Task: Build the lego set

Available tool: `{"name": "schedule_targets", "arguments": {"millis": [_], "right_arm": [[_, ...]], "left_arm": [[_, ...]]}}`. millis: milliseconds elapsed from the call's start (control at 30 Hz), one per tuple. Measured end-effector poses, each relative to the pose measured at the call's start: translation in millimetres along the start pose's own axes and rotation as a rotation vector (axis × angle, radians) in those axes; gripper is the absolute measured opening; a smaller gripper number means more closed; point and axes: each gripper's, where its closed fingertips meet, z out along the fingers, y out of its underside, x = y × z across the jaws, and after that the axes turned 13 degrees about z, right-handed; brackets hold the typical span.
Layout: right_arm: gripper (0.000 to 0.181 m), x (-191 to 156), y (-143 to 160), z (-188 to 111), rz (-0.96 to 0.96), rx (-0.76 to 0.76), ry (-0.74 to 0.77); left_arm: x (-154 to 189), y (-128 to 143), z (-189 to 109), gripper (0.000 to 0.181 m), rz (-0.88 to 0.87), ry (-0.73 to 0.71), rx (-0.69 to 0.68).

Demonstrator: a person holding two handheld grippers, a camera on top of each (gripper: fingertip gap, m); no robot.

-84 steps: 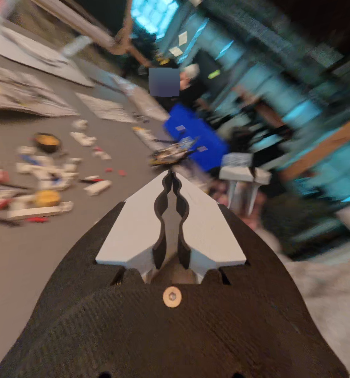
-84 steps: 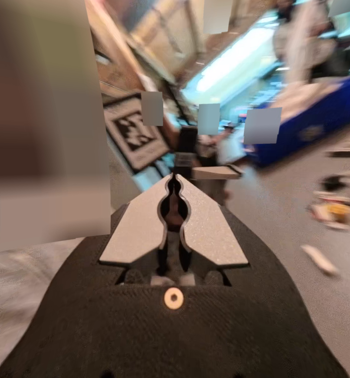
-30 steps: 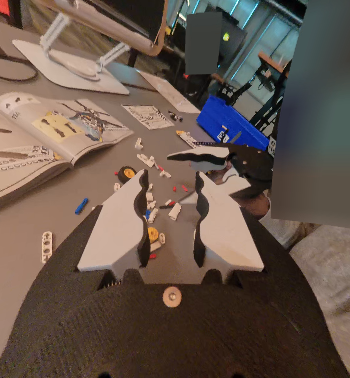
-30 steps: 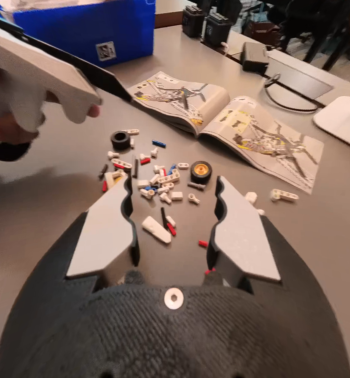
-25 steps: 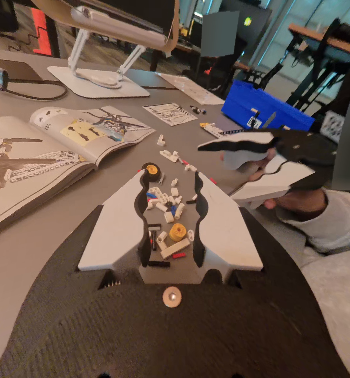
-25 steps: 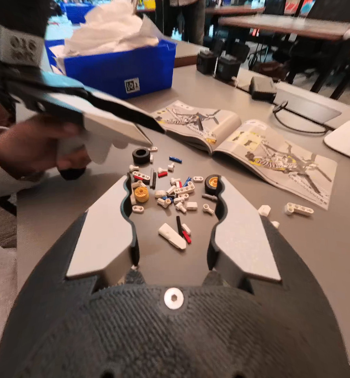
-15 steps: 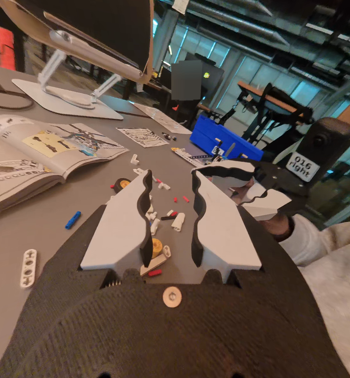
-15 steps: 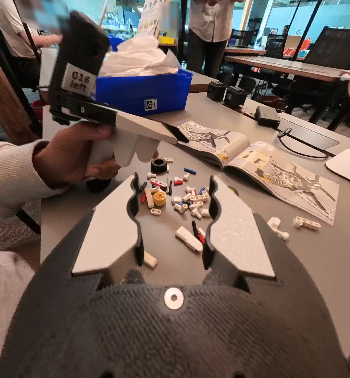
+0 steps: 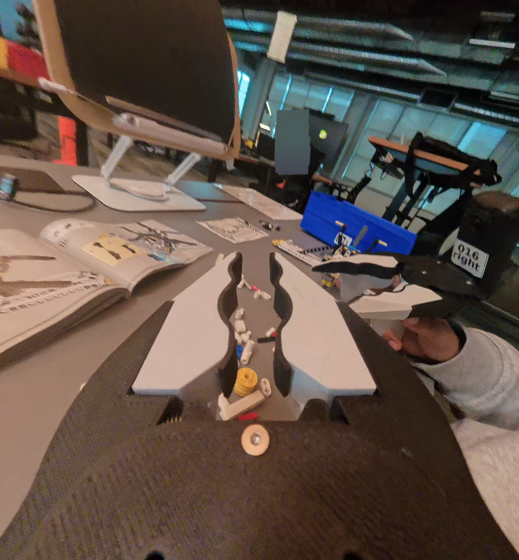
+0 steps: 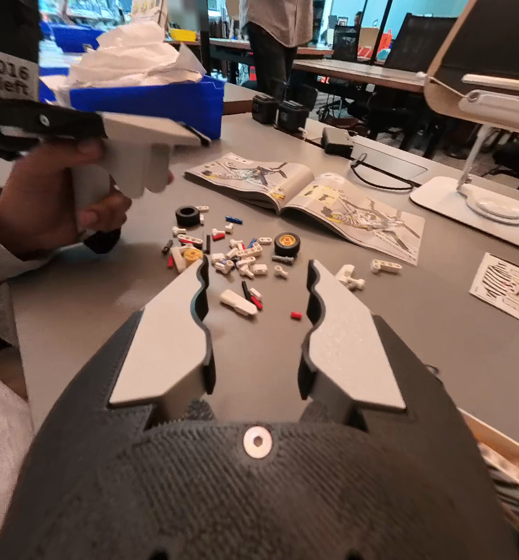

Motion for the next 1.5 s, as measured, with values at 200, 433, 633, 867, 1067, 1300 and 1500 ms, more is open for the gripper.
{"name": "schedule_targets", "arguments": {"millis": [200,433,633,867,1067,1300,1500], "right_arm": [[0.055,14,-4,-9,0.033,0.030,0.005],[0.051,19,0,-2,0.085,-0.020,0.001],[0.047,15,4,4,0.026,-0.050,0.019],[0.048,18,6,8,0.054,-0.070,0.021],[0.039,18,9,10,0.065,-0.093,0.013],[0.039,19,4,6,0.078,-0.059,0.010],[0.038,21,5,7,0.086,-0.065,0.014]], "left_arm": [[-12,-7,-1,0.021,-0.144,0.039,0.066],[-11,-4,0,0.022,-0.137,0.039,0.058],[-20,-4,-1,0.026,-0.111,-0.022,0.055],[-85,-20,-49,0.038,0.019,-0.526,0.130],[-94,-7,-40,0.039,0.036,-0.561,0.034],[-95,-6,-41,0.038,-0.017,-0.542,0.054],[-89,-3,-36,0.036,-0.026,-0.498,0.038]]}}
